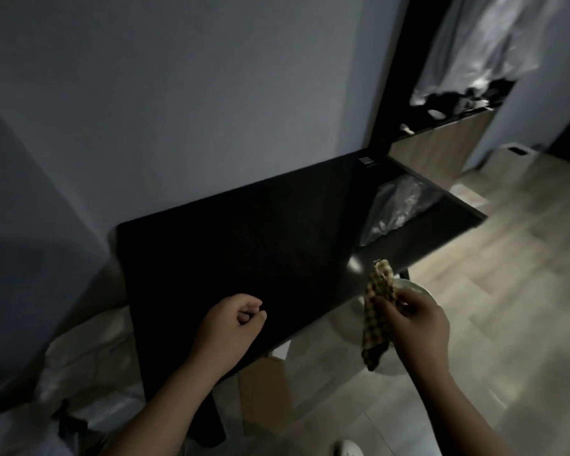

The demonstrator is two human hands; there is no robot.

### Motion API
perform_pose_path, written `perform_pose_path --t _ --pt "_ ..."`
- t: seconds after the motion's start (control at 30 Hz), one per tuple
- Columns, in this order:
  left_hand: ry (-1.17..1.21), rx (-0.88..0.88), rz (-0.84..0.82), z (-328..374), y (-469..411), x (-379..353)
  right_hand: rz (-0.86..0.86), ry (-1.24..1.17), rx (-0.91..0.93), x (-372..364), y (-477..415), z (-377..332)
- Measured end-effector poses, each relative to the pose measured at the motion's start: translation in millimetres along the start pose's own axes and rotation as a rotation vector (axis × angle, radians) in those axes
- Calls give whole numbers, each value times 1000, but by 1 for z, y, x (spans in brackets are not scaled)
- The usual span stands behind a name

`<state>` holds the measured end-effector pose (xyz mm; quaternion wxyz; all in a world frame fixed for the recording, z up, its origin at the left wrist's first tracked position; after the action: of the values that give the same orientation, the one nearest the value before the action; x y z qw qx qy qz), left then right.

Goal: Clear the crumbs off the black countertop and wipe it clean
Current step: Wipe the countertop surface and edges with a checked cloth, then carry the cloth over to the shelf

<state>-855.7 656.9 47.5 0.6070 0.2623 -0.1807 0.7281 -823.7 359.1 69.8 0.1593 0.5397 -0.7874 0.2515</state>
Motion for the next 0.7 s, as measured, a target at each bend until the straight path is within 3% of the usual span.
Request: perform_pose_path --t 0.37,0.7 --pt "-8 -159 -239 118 -24 -153 213 -31 -170 147 -34 86" --pt "27 -124 -283 233 -27 -306 85 -39 -217 254 -135 184"
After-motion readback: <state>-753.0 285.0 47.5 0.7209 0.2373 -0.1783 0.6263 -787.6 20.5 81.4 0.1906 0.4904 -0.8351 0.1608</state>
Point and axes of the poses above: each hand's wrist, its own y-axis away from the middle knuckle, its own x-axis out of the back of the hand, z = x × y, the point moved 5 cm from there along -y, towards the middle knuckle, and after that the axes turned 1 degree about -y, right-handed, at the moved point
